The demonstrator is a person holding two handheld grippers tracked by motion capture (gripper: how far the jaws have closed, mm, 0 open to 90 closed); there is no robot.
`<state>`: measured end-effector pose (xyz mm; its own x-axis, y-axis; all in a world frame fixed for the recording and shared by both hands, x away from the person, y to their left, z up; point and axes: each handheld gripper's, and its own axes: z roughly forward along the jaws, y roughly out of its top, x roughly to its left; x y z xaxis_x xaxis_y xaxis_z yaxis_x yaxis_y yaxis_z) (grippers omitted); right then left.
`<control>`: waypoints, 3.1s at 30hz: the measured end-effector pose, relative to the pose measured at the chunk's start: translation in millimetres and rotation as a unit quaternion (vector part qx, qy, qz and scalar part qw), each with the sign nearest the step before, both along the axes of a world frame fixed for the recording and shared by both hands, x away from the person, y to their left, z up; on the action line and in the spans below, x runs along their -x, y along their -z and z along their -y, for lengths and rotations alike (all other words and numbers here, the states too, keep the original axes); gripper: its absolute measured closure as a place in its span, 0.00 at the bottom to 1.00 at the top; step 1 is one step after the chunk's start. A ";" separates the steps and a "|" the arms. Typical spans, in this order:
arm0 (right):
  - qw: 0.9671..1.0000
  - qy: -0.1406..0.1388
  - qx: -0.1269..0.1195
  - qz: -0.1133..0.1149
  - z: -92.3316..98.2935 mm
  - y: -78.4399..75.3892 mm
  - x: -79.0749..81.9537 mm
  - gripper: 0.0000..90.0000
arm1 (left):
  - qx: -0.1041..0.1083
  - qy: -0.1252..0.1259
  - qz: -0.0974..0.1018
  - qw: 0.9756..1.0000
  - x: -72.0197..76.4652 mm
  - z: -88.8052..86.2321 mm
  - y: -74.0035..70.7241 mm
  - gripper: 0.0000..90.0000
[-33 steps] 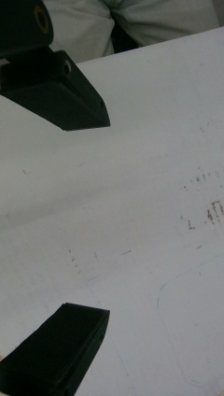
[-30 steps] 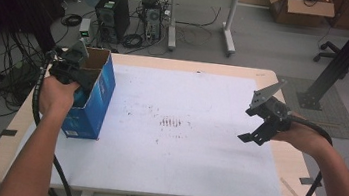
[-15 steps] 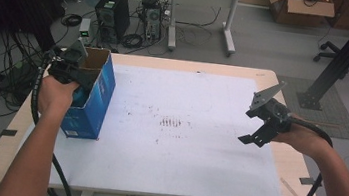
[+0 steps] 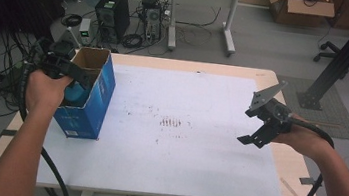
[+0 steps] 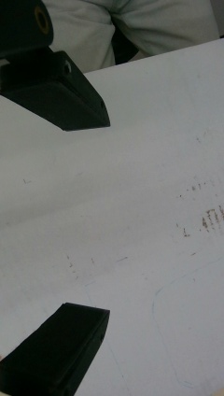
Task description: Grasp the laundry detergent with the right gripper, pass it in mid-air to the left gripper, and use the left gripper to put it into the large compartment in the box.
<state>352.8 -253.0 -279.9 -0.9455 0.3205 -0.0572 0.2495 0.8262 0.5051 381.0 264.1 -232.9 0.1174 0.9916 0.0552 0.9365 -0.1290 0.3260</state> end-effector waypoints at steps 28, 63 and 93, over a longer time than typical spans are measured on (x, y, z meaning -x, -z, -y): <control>1.000 0.001 -0.004 0.018 0.0 -17.3 25.0 0.08 | 0.006 0.141 0.003 0.990 44.2 76.3 -40.7 0.10; 1.000 0.017 0.001 0.002 3.5 -10.5 20.7 0.08 | -0.020 0.302 0.001 0.953 37.7 160.0 -31.9 0.07; 1.000 0.029 0.007 -0.010 1.4 -8.9 14.6 0.08 | -0.030 0.399 -0.017 0.916 -4.6 184.7 -28.6 0.07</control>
<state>338.2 -254.4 -271.1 -0.9264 0.3739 -0.0443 0.3065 0.8172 0.4881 385.5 79.5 -204.3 0.8066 0.5843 0.0892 0.5456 -0.7941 0.2678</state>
